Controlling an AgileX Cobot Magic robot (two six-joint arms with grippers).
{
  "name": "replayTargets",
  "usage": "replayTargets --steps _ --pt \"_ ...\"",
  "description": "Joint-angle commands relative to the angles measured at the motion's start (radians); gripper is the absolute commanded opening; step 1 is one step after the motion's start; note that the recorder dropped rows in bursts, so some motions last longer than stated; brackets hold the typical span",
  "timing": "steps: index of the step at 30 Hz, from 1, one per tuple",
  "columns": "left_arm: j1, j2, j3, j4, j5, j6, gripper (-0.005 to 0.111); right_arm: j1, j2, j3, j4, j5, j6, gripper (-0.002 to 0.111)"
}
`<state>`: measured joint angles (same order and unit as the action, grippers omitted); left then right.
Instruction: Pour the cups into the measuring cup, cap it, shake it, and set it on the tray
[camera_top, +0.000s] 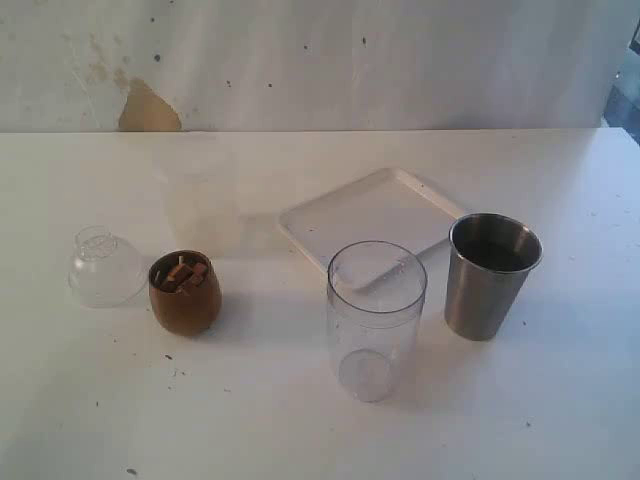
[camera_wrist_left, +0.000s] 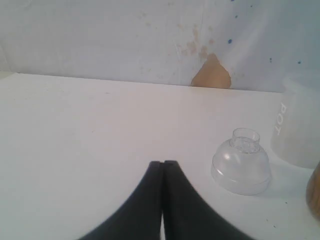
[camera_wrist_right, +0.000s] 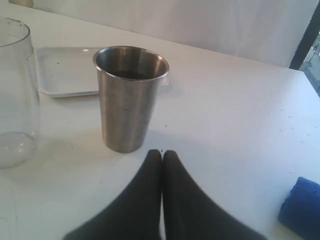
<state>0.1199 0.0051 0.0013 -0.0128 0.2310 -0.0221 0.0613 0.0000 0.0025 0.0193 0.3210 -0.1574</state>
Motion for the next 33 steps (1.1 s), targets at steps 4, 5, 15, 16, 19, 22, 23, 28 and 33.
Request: replayTargets --steps 4,5,15,16,19,22,23,28,33 --pt "-0.005 -0.005 -0.001 0.003 -0.003 0.001 0.000 -0.003 0.000 -0.003 -0.005 -0.007 0.007 0.000" --pt "-0.005 -0.005 -0.001 0.003 -0.003 0.001 0.000 -0.003 0.000 -0.003 -0.005 -0.007 0.007 0.000" --pt "-0.005 -0.005 -0.001 0.025 -0.070 0.004 0.000 -0.003 0.000 -0.003 -0.005 -0.007 0.007 0.000" --pt "-0.005 -0.005 -0.001 0.013 -0.128 -0.014 0.000 -0.003 0.000 -0.003 -0.005 -0.007 0.007 0.000" --pt "-0.005 -0.005 -0.001 -0.103 -0.445 -0.184 0.000 -0.003 0.000 -0.003 -0.005 -0.007 0.007 0.000" --pt "-0.005 -0.005 -0.001 -0.101 -0.568 -0.306 0.001 -0.003 0.000 -0.003 -0.005 -0.007 0.007 0.000" --pt "-0.005 0.026 -0.019 -0.031 -0.564 -0.341 0.007 -0.003 0.000 -0.003 -0.005 -0.007 0.007 0.000" --pt "-0.005 0.262 -0.082 0.384 -0.758 -0.580 0.084 -0.003 0.000 -0.003 -0.005 -0.007 0.007 0.000" --pt "-0.005 0.523 -0.085 0.656 -0.964 -0.726 0.105 -0.003 0.000 -0.003 -0.005 -0.007 0.007 0.000"
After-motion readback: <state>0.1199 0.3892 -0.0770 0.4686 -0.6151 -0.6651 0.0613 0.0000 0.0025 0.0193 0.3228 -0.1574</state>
